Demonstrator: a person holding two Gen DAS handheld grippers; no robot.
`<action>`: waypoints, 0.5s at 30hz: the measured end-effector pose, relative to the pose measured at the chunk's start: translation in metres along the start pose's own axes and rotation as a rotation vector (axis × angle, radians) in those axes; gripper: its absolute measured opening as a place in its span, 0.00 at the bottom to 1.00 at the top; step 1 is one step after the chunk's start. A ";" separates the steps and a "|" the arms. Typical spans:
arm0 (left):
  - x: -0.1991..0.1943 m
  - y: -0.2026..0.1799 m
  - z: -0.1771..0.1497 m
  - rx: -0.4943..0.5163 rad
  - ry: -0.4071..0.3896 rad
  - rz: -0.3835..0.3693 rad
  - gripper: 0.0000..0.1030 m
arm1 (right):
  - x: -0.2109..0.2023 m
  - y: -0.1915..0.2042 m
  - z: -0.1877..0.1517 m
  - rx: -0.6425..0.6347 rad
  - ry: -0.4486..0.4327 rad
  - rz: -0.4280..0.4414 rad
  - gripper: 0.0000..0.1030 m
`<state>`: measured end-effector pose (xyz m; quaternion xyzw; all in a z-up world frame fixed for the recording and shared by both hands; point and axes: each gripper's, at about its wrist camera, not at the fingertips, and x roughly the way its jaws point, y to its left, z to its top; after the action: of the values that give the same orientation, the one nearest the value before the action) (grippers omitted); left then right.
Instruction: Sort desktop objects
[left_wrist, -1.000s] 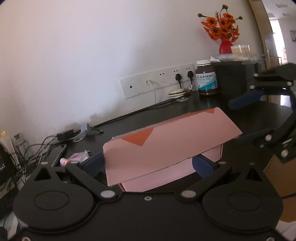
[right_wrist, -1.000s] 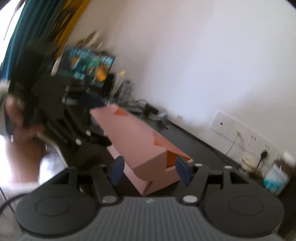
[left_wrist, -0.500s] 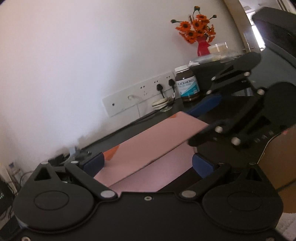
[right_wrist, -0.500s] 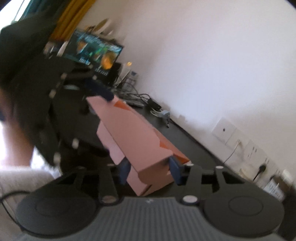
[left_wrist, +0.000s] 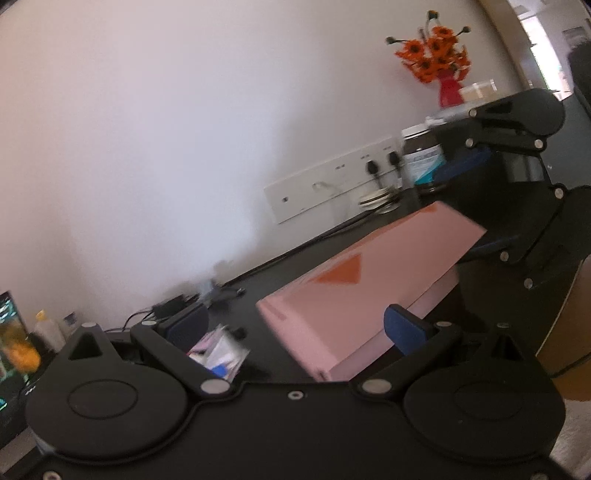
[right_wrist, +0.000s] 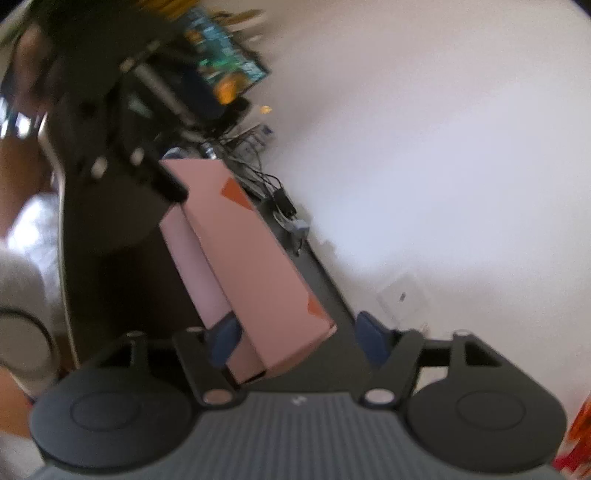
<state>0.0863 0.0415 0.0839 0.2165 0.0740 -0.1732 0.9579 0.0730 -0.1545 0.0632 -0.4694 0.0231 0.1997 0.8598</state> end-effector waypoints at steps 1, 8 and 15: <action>-0.001 0.002 -0.002 -0.008 -0.001 -0.002 1.00 | 0.003 0.006 0.002 -0.047 -0.005 -0.017 0.67; 0.001 0.001 -0.009 0.003 -0.010 -0.022 1.00 | 0.027 0.031 0.019 -0.213 -0.023 -0.026 0.66; 0.010 -0.013 -0.008 0.034 -0.011 -0.072 1.00 | 0.027 -0.008 0.031 0.110 0.004 0.148 0.43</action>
<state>0.0901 0.0315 0.0695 0.2291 0.0733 -0.2103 0.9476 0.0962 -0.1241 0.0802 -0.4190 0.0705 0.2599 0.8671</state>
